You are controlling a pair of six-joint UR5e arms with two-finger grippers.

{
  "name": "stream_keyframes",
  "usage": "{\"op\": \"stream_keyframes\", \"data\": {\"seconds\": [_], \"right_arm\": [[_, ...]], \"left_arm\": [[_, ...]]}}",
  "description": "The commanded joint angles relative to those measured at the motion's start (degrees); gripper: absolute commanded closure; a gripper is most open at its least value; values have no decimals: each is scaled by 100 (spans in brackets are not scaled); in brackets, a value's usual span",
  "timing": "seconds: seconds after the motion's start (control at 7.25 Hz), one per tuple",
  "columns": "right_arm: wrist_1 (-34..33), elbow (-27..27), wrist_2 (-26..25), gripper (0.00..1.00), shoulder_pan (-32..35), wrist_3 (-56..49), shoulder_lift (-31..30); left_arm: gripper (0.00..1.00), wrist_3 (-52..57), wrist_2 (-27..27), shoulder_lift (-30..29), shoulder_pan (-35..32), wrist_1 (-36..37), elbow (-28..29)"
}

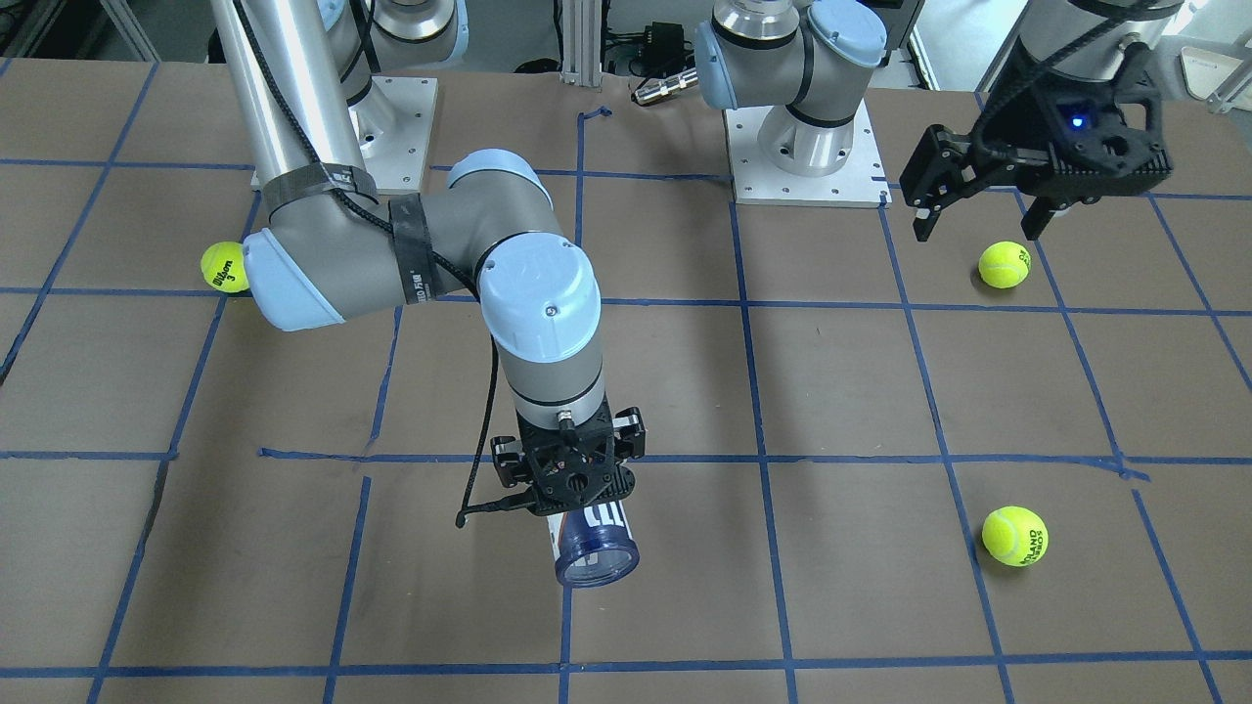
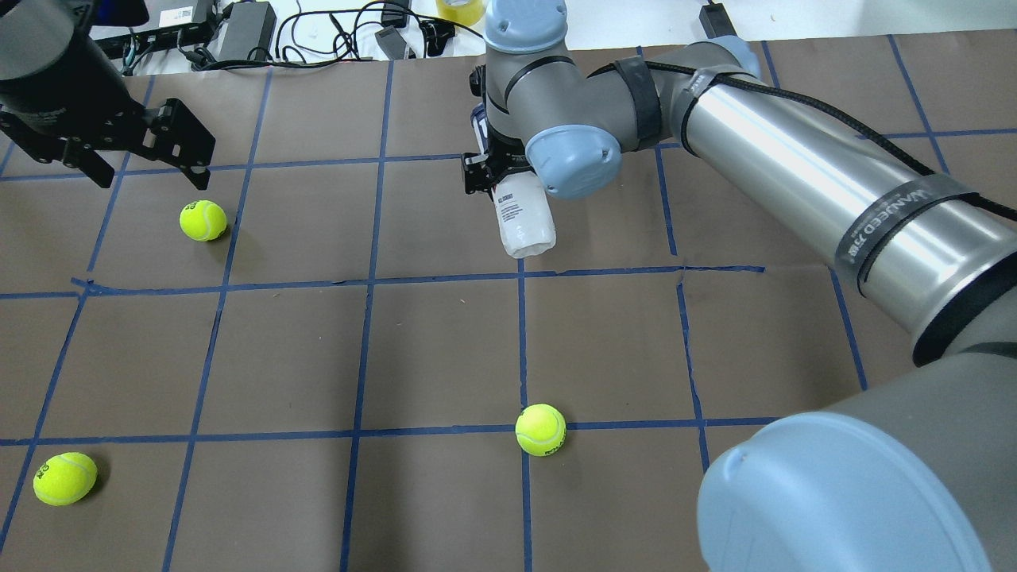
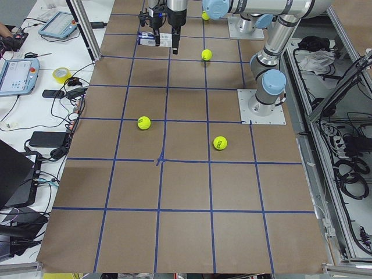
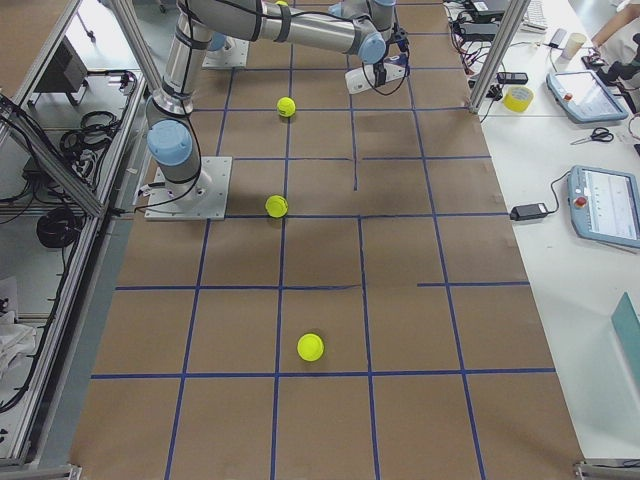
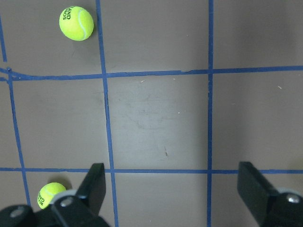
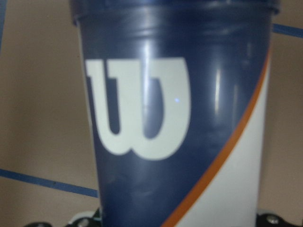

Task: Lift up tennis ball bucket
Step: 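Lift the can with the right gripper and carry it toward the left arm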

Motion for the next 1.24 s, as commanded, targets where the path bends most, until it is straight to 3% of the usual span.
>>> {"op": "stream_keyframes", "data": {"seconds": [0.0, 0.69, 1.1], "right_arm": [[-130, 44, -15, 27, 134, -1192, 27], [-1009, 80, -5, 27, 722, -3322, 352], [-1045, 10, -24, 27, 820, -4989, 449]], "left_arm": [[0, 139, -248, 16, 439, -49, 42], [0, 139, -274, 25, 493, -58, 59], [0, 148, -266, 33, 634, -67, 51]]}}
